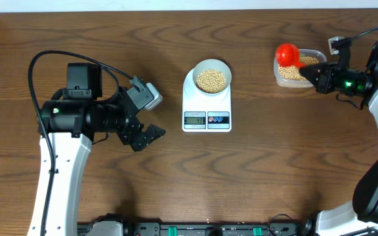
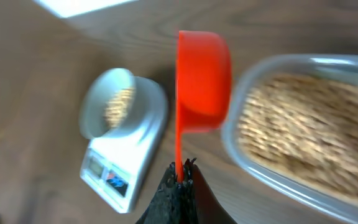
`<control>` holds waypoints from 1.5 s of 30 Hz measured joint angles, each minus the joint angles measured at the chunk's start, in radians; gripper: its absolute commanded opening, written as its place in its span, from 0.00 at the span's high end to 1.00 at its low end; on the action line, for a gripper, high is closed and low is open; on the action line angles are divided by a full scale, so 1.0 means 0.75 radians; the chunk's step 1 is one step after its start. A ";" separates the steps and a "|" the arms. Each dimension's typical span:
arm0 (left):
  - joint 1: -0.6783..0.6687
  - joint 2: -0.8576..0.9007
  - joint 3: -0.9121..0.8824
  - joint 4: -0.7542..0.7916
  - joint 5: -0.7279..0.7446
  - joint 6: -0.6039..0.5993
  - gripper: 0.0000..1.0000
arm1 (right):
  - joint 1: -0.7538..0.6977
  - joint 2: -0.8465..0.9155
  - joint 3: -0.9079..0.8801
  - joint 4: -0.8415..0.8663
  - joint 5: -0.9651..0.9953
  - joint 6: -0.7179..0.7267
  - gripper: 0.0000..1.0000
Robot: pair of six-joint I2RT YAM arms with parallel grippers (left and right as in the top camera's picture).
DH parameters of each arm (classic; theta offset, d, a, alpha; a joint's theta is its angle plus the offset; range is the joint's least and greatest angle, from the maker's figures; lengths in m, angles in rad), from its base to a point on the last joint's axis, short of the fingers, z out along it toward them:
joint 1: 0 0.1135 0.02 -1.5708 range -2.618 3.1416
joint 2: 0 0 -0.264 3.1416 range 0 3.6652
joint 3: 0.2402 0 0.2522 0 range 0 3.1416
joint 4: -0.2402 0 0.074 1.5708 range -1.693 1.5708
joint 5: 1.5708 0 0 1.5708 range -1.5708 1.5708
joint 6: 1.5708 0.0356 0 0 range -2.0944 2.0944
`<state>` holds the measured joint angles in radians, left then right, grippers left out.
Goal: Scoop item into bowl and weigh 50g on scale
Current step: 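Dip the scoop into the soybean tub to scoop beans, then drag the scoop through the tub, adjusting the scooped amount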
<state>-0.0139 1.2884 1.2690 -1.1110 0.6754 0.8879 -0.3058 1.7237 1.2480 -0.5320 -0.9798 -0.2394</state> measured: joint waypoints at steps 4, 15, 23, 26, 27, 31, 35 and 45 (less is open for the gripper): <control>0.000 0.000 0.001 0.000 0.000 -0.001 0.02 | 0.001 0.000 0.000 0.003 -0.178 -0.024 0.99; 0.000 0.000 0.001 0.000 0.000 -0.001 0.02 | 0.061 0.000 0.000 0.005 -0.388 -0.124 0.99; 0.000 0.000 0.001 0.000 0.000 -0.001 0.02 | 0.047 0.000 0.000 0.011 -0.401 -0.290 0.99; 0.000 0.000 0.000 0.000 0.000 -0.001 0.02 | 0.014 0.000 0.000 0.018 -0.335 -0.299 0.99; 0.000 0.000 0.000 0.000 0.000 -0.001 0.02 | 0.005 0.000 0.000 0.020 -0.297 -0.300 0.99; 0.000 0.000 0.000 0.000 0.000 -0.001 0.02 | -0.011 0.000 0.000 0.035 -0.127 -0.301 0.99; 0.000 0.000 0.000 0.000 0.000 -0.001 0.02 | -0.014 0.000 0.000 0.041 0.046 -0.302 0.99; 0.000 0.000 0.000 0.000 0.000 -0.001 0.01 | 0.042 0.000 0.000 0.037 0.496 -0.302 0.99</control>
<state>-0.0139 1.2884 1.2690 -1.1110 0.6754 0.8875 -0.2745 1.7237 1.2480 -0.5045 -0.6079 -0.4660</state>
